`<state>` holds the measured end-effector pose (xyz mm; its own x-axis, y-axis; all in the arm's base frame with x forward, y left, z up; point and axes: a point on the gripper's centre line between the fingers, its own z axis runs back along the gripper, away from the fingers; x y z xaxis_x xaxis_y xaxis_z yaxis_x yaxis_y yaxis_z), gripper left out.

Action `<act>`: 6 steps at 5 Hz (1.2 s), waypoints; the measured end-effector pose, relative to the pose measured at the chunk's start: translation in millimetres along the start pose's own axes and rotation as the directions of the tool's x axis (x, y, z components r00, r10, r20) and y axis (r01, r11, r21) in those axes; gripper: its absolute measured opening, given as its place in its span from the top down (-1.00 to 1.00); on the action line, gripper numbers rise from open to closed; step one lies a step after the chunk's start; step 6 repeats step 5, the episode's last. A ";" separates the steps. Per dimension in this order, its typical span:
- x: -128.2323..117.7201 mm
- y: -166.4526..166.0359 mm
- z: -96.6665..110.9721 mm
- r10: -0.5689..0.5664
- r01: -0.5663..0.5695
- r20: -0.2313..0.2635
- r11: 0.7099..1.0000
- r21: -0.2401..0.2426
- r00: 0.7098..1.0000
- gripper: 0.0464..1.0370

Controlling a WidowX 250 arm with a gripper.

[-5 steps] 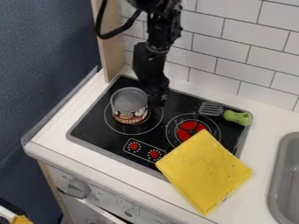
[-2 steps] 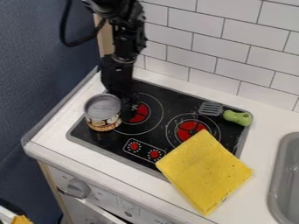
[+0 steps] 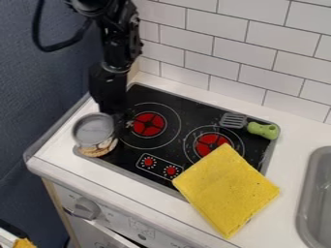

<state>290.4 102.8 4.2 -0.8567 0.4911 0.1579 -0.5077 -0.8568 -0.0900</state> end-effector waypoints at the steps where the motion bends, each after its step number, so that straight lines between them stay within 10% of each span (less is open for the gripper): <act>1: 10.3 5.5 -2.6 -0.005 0.005 0.019 1.000 -0.006 1.000 -0.93; 6: -4.2 5.5 81.5 -0.053 0.028 -0.193 0.991 -0.128 0.980 -0.93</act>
